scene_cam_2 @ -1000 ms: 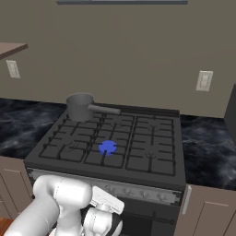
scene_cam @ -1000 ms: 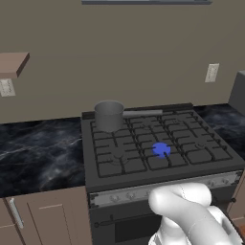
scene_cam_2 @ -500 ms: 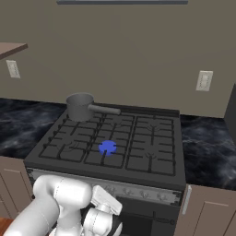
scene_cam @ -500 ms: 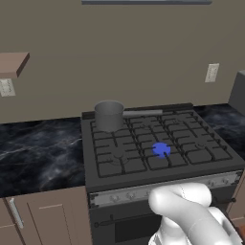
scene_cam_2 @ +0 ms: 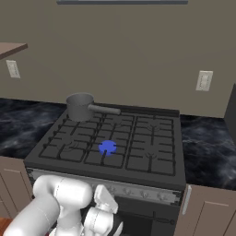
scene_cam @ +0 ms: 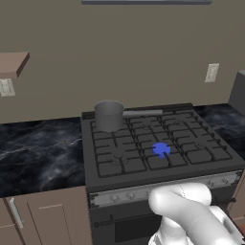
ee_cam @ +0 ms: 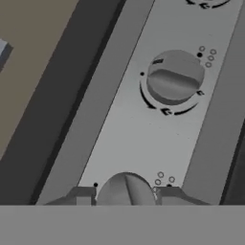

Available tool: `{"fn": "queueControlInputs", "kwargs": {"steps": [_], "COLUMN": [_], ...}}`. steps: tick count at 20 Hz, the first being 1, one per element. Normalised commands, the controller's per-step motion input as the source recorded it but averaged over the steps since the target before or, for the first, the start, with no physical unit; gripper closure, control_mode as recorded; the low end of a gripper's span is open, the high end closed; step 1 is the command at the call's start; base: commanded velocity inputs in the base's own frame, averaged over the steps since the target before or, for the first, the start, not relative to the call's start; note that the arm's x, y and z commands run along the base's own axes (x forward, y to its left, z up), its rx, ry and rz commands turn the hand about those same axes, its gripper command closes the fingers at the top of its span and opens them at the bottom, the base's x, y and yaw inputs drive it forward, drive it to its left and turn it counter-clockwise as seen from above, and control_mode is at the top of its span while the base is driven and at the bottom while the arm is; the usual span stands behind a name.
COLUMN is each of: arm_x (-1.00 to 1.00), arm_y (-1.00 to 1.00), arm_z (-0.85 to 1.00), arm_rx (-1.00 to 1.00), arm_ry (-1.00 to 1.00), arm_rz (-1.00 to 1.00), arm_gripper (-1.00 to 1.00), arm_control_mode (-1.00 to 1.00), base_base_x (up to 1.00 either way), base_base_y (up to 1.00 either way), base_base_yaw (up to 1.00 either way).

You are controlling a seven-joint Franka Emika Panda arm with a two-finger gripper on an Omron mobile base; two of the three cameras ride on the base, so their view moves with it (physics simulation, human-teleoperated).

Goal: Turn off the front center burner of the stove.

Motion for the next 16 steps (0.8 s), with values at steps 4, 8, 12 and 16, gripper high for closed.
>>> {"fn": "queueControlInputs", "kwargs": {"steps": [4, 8, 12, 16], "arm_x": [0.0, 0.07, 0.16, 0.13], "arm_y": [0.27, 0.16, 0.1, 0.18], "arm_z": [0.23, 0.19, 0.19, 0.13], "arm_rx": [0.45, 0.49, 0.5, 0.5], "arm_ry": [-0.01, 0.0, -0.02, -0.06], "arm_rz": [0.1, 0.1, 0.1, 0.08], "arm_gripper": [1.0, 1.0, 1.0, 1.0], "arm_control_mode": [-1.0, -1.0, -1.0, -1.0], "base_base_x": [0.0, 0.0, 0.0, 0.0], "base_base_y": [0.0, 0.0, 0.0, 0.0], "base_base_yaw": [0.0, 0.0, 0.0, 0.0]}}
